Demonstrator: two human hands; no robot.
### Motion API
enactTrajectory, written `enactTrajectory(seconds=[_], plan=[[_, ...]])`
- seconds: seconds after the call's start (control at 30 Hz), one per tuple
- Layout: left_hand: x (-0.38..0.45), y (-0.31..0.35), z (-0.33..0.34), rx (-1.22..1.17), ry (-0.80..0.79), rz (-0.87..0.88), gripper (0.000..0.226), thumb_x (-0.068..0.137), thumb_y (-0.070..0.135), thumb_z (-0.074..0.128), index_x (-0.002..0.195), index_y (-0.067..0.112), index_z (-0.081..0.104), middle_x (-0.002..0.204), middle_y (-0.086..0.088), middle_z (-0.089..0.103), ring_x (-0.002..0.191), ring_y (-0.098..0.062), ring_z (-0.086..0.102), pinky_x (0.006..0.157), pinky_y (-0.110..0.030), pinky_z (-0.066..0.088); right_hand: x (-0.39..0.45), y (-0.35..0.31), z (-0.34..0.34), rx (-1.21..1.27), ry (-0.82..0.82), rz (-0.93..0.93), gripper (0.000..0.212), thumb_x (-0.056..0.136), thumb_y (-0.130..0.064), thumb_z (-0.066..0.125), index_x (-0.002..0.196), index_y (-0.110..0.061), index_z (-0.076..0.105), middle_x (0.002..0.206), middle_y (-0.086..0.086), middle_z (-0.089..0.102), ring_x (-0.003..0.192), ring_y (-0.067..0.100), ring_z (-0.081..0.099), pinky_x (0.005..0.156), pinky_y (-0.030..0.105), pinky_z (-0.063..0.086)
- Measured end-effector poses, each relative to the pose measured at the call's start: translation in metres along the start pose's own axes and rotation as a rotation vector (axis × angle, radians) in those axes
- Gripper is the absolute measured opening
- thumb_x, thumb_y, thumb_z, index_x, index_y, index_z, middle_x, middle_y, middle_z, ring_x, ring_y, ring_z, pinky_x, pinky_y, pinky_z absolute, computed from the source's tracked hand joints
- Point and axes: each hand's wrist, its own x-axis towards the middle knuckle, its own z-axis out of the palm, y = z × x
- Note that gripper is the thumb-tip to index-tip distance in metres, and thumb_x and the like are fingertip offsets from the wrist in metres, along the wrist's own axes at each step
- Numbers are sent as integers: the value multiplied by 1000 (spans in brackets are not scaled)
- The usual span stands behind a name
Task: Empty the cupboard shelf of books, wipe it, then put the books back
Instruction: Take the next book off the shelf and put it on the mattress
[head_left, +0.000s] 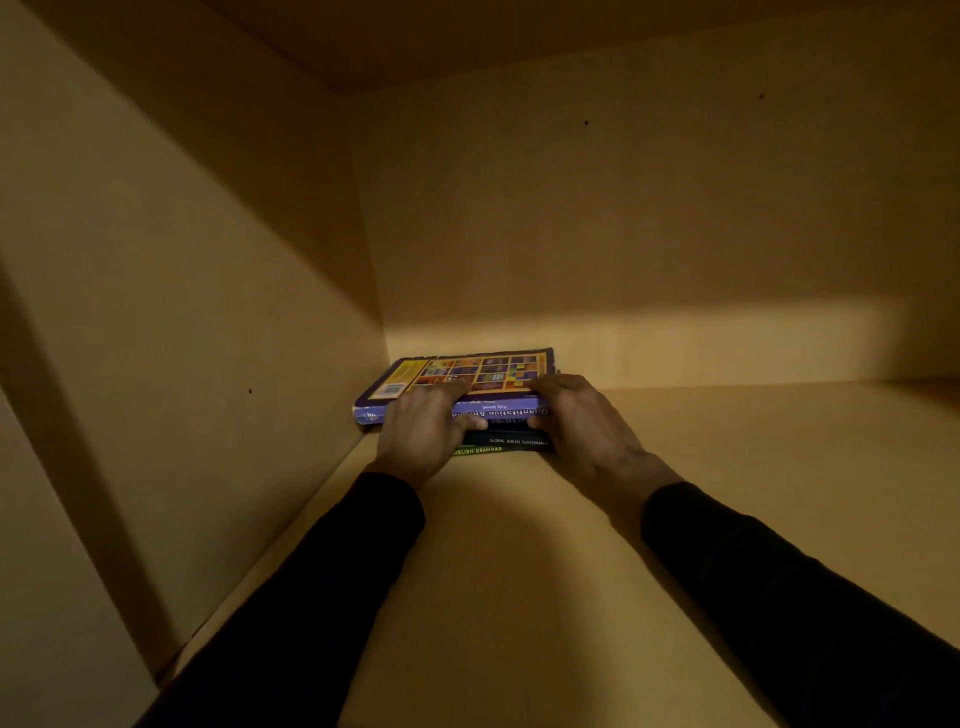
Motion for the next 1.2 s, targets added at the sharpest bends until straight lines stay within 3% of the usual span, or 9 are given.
enactTrajectory(seconds=[0.13, 0.4, 0.57, 0.73, 0.87, 0.97, 1.03, 1.1, 1.2], plan=[[-3, 2, -4, 43, -15, 6, 56, 90, 53, 58, 135, 19, 54, 121, -4, 67, 108, -23, 60, 81, -30, 41, 4, -1, -5, -134, -58, -54, 55, 90, -28, 66, 139, -11, 45, 139, 12, 50, 128, 24, 43, 104, 34, 43], [-9, 0, 2, -19, -30, 17, 54, 94, 38, 59, 142, 18, 44, 140, -2, 54, 126, -21, 50, 91, -34, 43, 5, 8, -7, -471, -100, -263, 57, 90, -41, 61, 136, -9, 49, 139, 11, 51, 131, 29, 35, 104, 40, 45], [-7, -9, 4, -68, 121, 8, 62, 84, 27, 72, 140, 18, 48, 137, -1, 56, 127, -21, 45, 104, -36, 37, 8, 0, -14, -423, 217, -474, 35, 93, -28, 60, 115, 0, 61, 107, 16, 68, 102, 31, 62, 108, 49, 42], [-5, -21, -7, -136, 297, -26, 31, 77, 26, 76, 104, 19, 65, 95, 1, 69, 87, -20, 60, 70, -34, 48, 12, -27, -35, -227, 320, -528, 38, 93, -35, 54, 114, -3, 60, 98, 10, 69, 95, 23, 61, 113, 42, 35], [-8, -9, -19, -268, 401, -48, 22, 78, 35, 76, 96, 24, 69, 85, 7, 70, 79, -15, 60, 62, -31, 41, 7, -30, -56, 23, 330, -354, 48, 91, -46, 56, 122, -9, 57, 114, 6, 65, 110, 20, 54, 119, 35, 20], [-8, 3, -31, -402, 478, -117, 28, 75, 44, 79, 98, 30, 72, 82, 9, 72, 74, -13, 63, 60, -31, 44, 1, -25, -71, 245, 402, -30, 74, 83, -44, 71, 144, -14, 40, 147, 5, 45, 137, 21, 37, 116, 35, 24], [-8, 10, -42, -533, 524, -188, 36, 71, 52, 80, 97, 28, 73, 77, 7, 71, 67, -13, 61, 59, -30, 47, -5, -18, -81, 364, 384, 188, 96, 78, -44, 77, 152, -17, 23, 157, 5, 31, 143, 21, 28, 113, 37, 29], [-8, 21, -54, -764, 563, -240, 40, 68, 53, 80, 94, 23, 73, 73, 7, 70, 63, -11, 61, 61, -27, 52, -14, -10, -85, 453, 288, 326, 110, 74, -48, 79, 155, -17, 12, 159, 7, 27, 143, 25, 30, 110, 36, 33], [-11, 43, -69, -1209, 567, -274, 29, 74, 33, 84, 96, 18, 74, 89, 1, 76, 81, -19, 73, 77, -42, 60, -25, -3, -88, 601, 168, 373, 120, 65, -65, 74, 156, -24, 7, 160, 3, 24, 143, 20, 31, 109, 39, 35]])
